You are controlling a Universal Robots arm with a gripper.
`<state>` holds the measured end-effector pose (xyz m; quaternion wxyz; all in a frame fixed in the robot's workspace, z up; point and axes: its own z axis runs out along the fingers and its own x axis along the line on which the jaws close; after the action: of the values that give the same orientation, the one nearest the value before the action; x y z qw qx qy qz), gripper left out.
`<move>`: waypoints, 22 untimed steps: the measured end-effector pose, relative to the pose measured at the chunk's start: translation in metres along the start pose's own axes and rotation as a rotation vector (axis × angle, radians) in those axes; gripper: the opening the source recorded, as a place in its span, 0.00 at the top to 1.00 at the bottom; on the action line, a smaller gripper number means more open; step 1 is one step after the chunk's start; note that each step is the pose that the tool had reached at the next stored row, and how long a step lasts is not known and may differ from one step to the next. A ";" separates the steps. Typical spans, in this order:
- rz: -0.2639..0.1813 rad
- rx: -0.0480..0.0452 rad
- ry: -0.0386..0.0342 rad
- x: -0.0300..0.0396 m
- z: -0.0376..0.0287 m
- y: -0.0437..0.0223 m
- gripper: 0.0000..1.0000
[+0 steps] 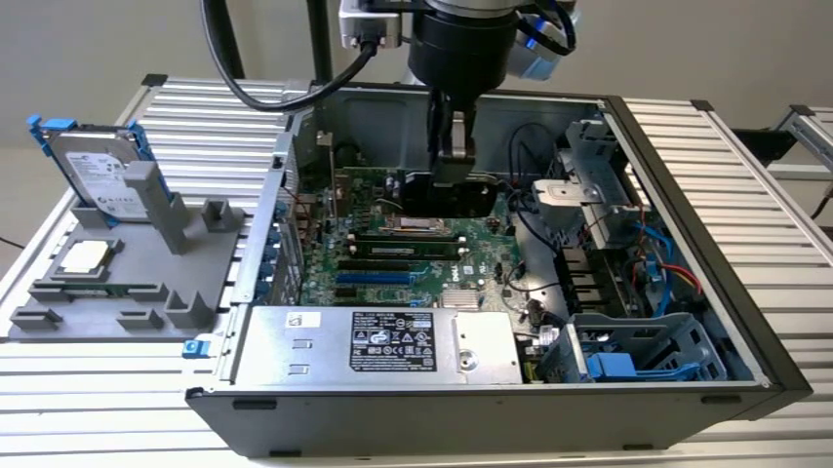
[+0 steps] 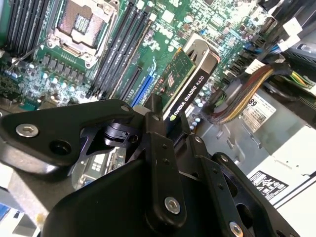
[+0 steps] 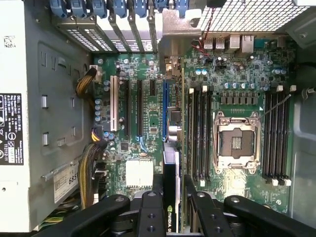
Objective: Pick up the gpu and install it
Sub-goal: 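Insert the gpu into the slot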
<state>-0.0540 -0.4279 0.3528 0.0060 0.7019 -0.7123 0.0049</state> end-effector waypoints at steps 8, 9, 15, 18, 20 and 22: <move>0.000 0.0000 0.0000 0.0000 0.0025 0.0000 1.00; 0.000 0.0000 0.0001 -0.0001 0.0028 0.0000 1.00; 0.000 0.0001 0.0000 -0.0001 0.0046 0.0000 1.00; 0.000 0.0000 0.0000 -0.0001 0.0055 0.0000 1.00; 0.000 0.0000 0.0000 -0.0001 0.0061 0.0000 1.00; 0.000 0.0000 0.0000 -0.0001 0.0066 0.0000 1.00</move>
<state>-0.0540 -0.4279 0.3462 0.0060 0.7019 -0.7122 0.0049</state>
